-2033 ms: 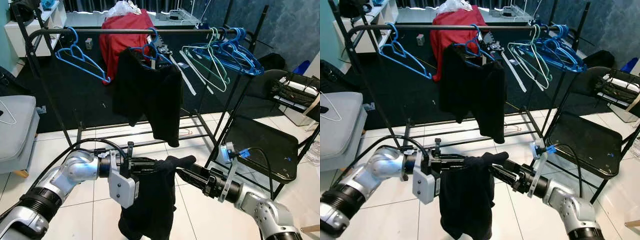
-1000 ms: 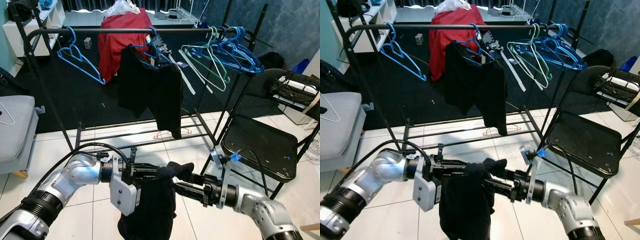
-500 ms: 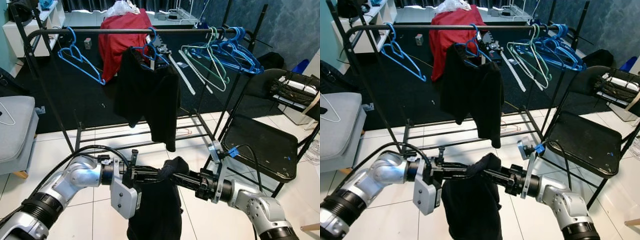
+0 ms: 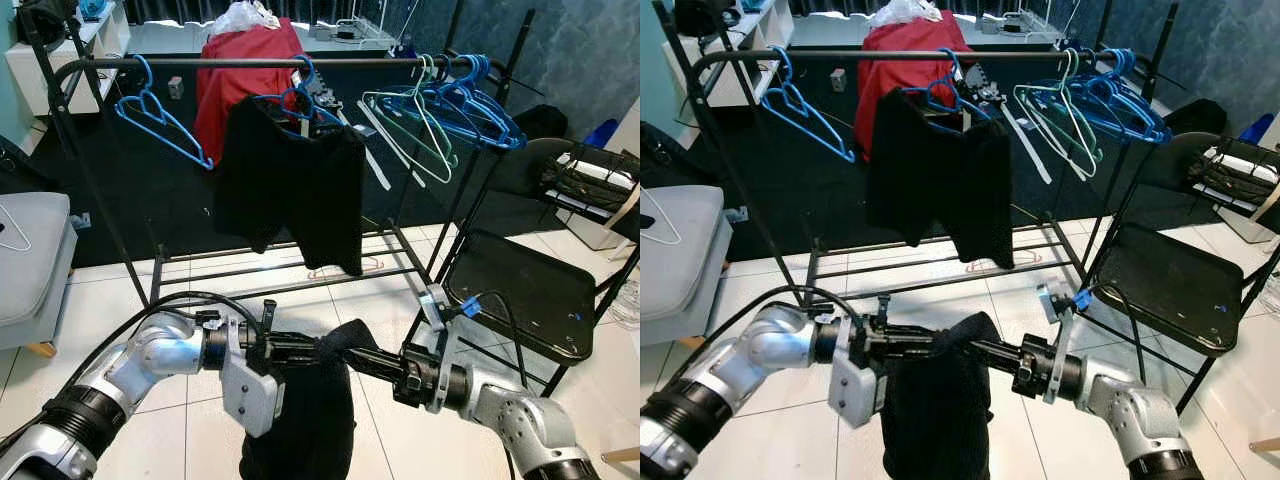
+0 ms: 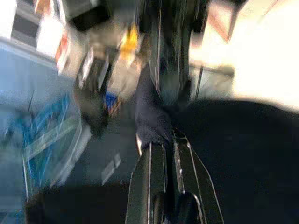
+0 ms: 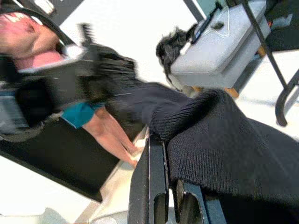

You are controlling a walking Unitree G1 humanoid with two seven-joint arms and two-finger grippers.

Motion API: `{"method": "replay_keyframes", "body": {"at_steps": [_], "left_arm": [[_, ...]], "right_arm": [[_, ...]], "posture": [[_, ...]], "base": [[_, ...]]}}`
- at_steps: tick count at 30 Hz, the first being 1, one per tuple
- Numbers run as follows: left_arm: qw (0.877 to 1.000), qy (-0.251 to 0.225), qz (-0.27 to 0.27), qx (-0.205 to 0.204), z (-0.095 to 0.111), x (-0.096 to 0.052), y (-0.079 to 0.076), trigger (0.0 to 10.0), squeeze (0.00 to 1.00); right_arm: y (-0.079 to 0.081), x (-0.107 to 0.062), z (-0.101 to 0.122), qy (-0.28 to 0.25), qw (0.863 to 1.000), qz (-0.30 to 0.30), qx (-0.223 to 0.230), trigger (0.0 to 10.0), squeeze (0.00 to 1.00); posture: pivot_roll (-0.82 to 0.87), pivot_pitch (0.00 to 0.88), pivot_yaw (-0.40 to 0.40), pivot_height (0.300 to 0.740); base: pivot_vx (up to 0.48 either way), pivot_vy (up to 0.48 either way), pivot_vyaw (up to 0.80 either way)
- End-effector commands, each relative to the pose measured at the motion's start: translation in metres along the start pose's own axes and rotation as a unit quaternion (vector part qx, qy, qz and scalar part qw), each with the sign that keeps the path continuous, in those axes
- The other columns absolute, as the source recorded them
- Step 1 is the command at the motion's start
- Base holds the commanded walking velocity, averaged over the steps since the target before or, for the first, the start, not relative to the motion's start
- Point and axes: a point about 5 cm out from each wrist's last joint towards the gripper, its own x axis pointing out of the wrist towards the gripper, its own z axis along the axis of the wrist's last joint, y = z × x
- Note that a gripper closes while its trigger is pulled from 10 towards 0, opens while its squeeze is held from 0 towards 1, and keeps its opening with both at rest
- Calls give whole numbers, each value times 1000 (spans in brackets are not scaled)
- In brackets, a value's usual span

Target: Hang hanger

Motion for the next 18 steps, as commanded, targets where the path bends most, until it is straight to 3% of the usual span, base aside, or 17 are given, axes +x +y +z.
{"method": "replay_keyframes", "body": {"at_steps": [1,2,6,7,8,12,16,17,18], "left_arm": [[999,34,2,-3,-8,-4,-1,10000,27],[997,78,12,-16,-19,-9,-2,10000,35],[991,123,29,-37,-31,-15,-3,10000,71],[988,135,41,-55,-34,-17,-4,10000,792],[986,140,50,-70,-36,-18,-4,10000,1000],[981,155,64,-93,-40,-20,-7,10000,1000],[971,210,64,-90,-50,-25,-16,10000,1000],[968,227,65,-87,-53,-26,-19,10000,808],[964,242,71,-90,-56,-28,-22,10000,0]], "right_arm": [[4,-3,6,-12,1000,5,-7,0,0],[8,-2,13,-38,999,12,-6,0,0],[13,-1,23,-76,997,22,-4,0,0],[17,1,31,-104,994,31,-3,0,0],[20,3,36,-123,992,38,-3,0,0],[25,7,43,-150,987,56,1,0,0],[32,9,44,-149,986,74,8,0,0],[33,10,43,-142,987,74,9,0,0],[33,10,42,-139,988,71,9,0,0]], "posture": [[-101,65,-26,740],[-101,70,-25,740],[-101,71,-24,740],[-97,77,-22,740],[-95,78,-23,740],[-92,82,-32,740],[-97,86,-41,740],[-100,88,-45,740],[-100,89,-46,740]], "base": [[0,0,0],[0,0,0],[0,0,0],[0,0,0],[0,0,0],[0,0,0],[0,0,0],[0,0,0],[0,0,0]]}}
